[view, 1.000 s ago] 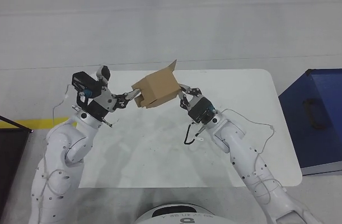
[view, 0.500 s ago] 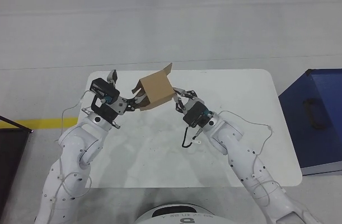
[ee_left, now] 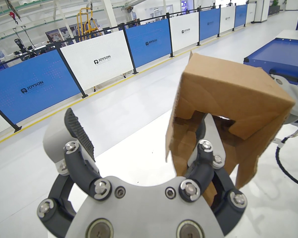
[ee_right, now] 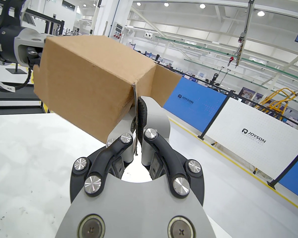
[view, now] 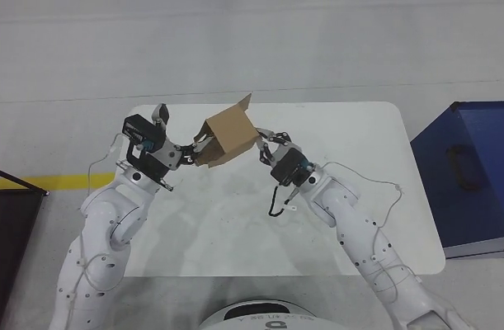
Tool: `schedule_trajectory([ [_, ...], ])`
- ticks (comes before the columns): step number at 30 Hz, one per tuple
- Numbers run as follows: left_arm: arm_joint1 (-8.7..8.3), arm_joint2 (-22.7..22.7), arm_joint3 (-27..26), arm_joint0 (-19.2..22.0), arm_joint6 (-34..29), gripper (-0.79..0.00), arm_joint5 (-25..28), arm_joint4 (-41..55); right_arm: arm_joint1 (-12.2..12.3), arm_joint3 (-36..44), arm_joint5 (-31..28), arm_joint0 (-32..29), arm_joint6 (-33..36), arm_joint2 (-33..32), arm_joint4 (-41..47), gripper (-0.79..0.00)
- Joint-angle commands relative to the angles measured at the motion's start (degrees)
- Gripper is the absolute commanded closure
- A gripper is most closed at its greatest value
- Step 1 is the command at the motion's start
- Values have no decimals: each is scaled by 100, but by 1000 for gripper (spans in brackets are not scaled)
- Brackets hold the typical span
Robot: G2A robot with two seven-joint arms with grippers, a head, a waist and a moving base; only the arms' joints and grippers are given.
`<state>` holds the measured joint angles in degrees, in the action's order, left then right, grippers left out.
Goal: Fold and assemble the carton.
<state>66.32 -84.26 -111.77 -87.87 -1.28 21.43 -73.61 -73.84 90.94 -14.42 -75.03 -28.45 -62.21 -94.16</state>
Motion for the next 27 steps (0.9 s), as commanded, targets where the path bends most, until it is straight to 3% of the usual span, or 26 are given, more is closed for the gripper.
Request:
schedule_trajectory([
  [1,-5,-112,-4,-55,13,-785,-41,102,-1,1,17,-3,-2,-7,11,0],
  [10,-7,-236,-17,-107,33,-785,-84,284,-3,25,31,-33,26,-17,89,0],
  [19,29,-463,255,-96,-305,-785,-670,1091,16,-11,-40,-163,-154,-118,293,0],
  [27,53,-40,254,155,-641,-785,-644,866,37,33,15,-272,-167,-153,182,0],
])
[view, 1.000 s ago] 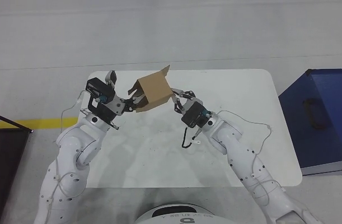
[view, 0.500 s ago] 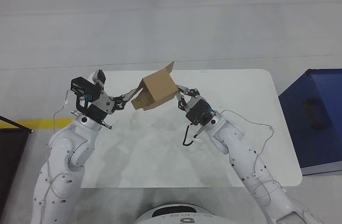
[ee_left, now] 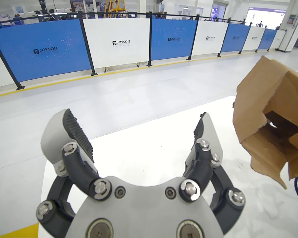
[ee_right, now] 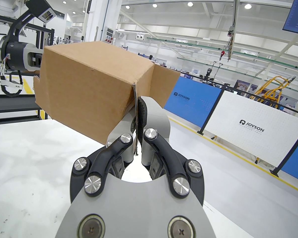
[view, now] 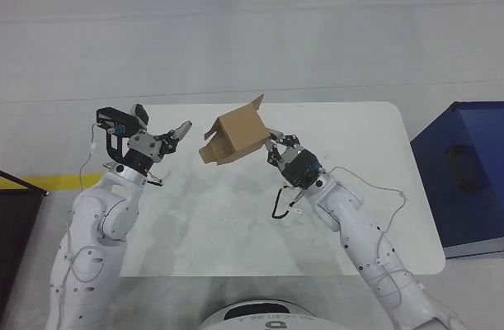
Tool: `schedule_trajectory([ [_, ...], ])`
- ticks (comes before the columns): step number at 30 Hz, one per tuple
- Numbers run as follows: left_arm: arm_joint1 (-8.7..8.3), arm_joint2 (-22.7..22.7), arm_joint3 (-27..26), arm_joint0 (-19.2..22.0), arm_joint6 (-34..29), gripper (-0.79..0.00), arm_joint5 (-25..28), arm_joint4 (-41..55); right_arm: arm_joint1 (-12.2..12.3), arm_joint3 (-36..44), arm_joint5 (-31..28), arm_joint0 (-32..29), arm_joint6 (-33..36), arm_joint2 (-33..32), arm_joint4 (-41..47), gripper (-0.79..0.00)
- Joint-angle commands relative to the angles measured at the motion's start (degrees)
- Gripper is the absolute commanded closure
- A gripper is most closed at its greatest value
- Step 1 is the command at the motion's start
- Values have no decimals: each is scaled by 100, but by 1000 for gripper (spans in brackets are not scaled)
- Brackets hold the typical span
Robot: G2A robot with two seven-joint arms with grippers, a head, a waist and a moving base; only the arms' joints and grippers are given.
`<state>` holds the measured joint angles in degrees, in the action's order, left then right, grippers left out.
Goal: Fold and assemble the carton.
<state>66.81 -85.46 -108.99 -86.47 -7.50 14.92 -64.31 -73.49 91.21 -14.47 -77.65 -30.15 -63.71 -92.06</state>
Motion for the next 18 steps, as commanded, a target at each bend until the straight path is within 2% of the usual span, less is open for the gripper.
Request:
schedule_trajectory([
  [1,9,157,-47,25,-42,-785,25,-79,5,19,56,-25,7,-10,-66,0],
  [10,11,451,-178,129,-443,-785,256,-226,34,140,217,-193,-19,-56,-285,0],
  [18,18,595,-125,232,-685,-785,239,-279,42,298,215,-277,-74,5,-368,0],
])
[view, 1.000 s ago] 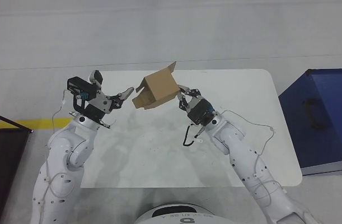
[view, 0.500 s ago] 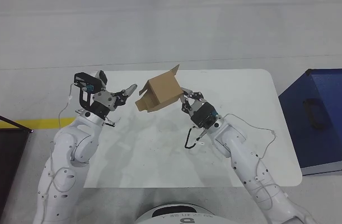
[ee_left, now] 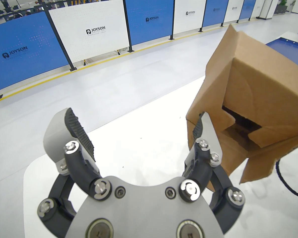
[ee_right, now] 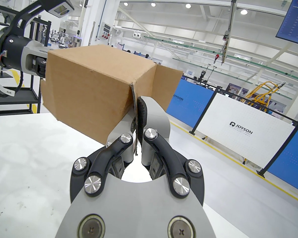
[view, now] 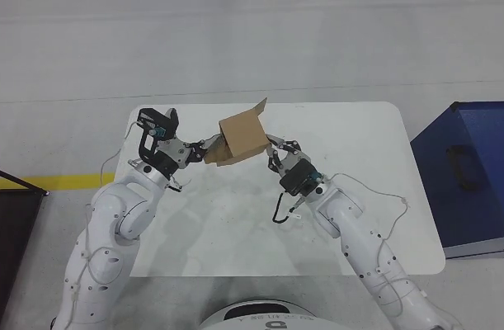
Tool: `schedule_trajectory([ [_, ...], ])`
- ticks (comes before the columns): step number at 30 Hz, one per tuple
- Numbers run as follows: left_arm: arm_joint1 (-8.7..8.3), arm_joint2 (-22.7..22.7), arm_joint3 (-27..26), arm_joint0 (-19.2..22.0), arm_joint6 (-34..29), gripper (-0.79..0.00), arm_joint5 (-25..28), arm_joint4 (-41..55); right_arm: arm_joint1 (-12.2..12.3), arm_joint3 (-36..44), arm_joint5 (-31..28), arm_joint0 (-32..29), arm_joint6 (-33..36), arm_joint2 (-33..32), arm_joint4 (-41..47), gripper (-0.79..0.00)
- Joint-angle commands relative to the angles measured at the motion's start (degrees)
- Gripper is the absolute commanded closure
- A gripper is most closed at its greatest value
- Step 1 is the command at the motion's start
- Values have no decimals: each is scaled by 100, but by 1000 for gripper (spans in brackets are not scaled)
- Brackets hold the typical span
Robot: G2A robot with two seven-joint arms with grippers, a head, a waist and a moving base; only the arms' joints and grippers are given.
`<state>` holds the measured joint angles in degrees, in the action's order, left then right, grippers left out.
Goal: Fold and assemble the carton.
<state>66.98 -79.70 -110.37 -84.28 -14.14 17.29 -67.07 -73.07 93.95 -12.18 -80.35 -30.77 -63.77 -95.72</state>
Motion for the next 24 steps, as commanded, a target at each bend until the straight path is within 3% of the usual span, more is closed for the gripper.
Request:
schedule_trajectory([
  [1,3,35,25,28,-37,-785,-3,0,1,51,-31,-16,-22,25,-9,0],
  [14,-19,-123,-110,-145,103,-785,70,100,32,43,-95,-132,-144,-99,201,0],
  [24,-90,-425,-406,-557,398,-785,738,107,57,-45,-79,-171,-176,-277,363,0],
])
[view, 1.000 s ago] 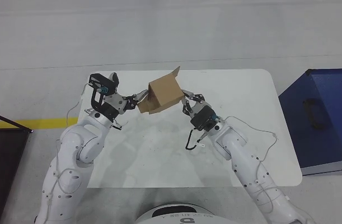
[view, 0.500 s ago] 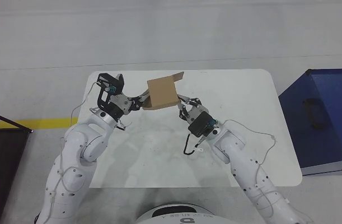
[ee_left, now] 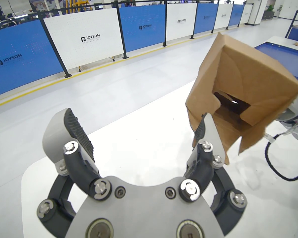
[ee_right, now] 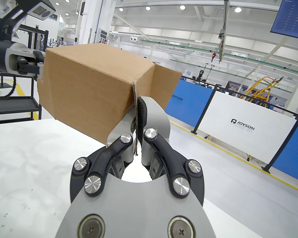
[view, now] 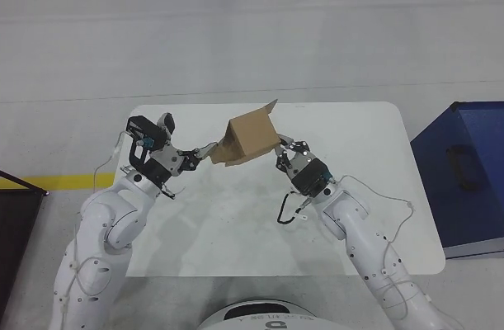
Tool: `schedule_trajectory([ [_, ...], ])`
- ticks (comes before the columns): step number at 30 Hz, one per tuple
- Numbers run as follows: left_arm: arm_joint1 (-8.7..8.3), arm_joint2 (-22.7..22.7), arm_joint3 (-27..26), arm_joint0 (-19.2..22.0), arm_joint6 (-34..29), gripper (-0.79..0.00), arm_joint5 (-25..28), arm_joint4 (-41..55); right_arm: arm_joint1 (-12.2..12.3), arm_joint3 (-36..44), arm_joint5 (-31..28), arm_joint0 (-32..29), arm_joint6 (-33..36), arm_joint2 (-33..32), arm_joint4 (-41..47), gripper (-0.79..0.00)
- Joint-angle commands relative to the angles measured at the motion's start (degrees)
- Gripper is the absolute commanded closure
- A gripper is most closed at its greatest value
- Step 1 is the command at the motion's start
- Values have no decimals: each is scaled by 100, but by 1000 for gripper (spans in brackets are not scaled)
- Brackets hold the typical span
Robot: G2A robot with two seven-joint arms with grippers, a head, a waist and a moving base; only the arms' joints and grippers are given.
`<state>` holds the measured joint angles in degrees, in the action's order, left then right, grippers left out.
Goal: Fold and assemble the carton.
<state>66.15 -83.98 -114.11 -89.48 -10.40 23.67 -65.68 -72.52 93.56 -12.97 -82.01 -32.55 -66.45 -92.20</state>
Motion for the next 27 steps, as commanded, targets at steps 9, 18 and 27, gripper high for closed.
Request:
schedule_trajectory([
  [9,-55,76,-117,-136,295,-785,688,-398,9,1,32,-57,39,45,-114,0],
  [18,-44,345,41,107,94,-785,475,-648,19,180,-25,-131,-22,126,-191,0],
  [27,-56,336,39,161,103,-785,444,-612,28,188,-37,-143,-66,95,-97,0],
])
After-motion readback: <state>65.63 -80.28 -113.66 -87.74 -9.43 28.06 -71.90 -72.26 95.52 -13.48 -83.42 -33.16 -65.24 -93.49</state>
